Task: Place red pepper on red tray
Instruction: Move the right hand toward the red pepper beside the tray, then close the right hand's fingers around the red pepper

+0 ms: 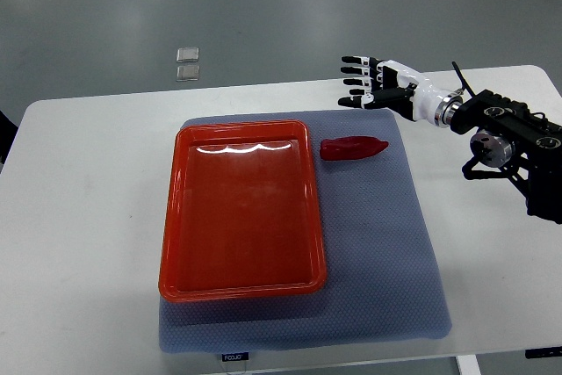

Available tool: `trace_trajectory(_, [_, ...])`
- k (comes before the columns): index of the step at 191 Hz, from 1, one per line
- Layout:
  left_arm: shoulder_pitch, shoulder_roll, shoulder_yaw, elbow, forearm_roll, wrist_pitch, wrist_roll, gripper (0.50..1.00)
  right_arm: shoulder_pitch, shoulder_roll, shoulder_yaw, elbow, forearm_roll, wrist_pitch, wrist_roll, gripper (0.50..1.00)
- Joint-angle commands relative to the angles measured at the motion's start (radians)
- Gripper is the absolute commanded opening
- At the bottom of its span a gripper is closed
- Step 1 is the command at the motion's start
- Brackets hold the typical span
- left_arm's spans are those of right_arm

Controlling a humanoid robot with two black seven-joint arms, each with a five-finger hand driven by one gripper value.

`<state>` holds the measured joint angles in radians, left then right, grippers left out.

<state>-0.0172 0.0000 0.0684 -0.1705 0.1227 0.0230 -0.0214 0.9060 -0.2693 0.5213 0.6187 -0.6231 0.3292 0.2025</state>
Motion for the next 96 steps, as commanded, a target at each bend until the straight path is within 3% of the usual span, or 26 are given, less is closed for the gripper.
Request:
trace_trajectory(1, [0.000, 0.000, -0.001, 0.000, 0.000, 0.000, 0.000, 1.000, 0.014, 0.001, 0.000, 0.003, -0.098, -0.007, 0.000, 0.915])
trace_trajectory(37, [0.000, 0.000, -0.001, 0.000, 0.000, 0.000, 0.000, 1.000, 0.094, 0.010, -0.113, 0.004, -0.432, -0.010, 0.000, 0.913])
trace_trajectory(96, [0.000, 0.000, -0.001, 0.000, 0.000, 0.000, 0.000, 1.000, 0.194, 0.015, -0.382, 0.003, -0.538, -0.090, 0.000, 0.907])
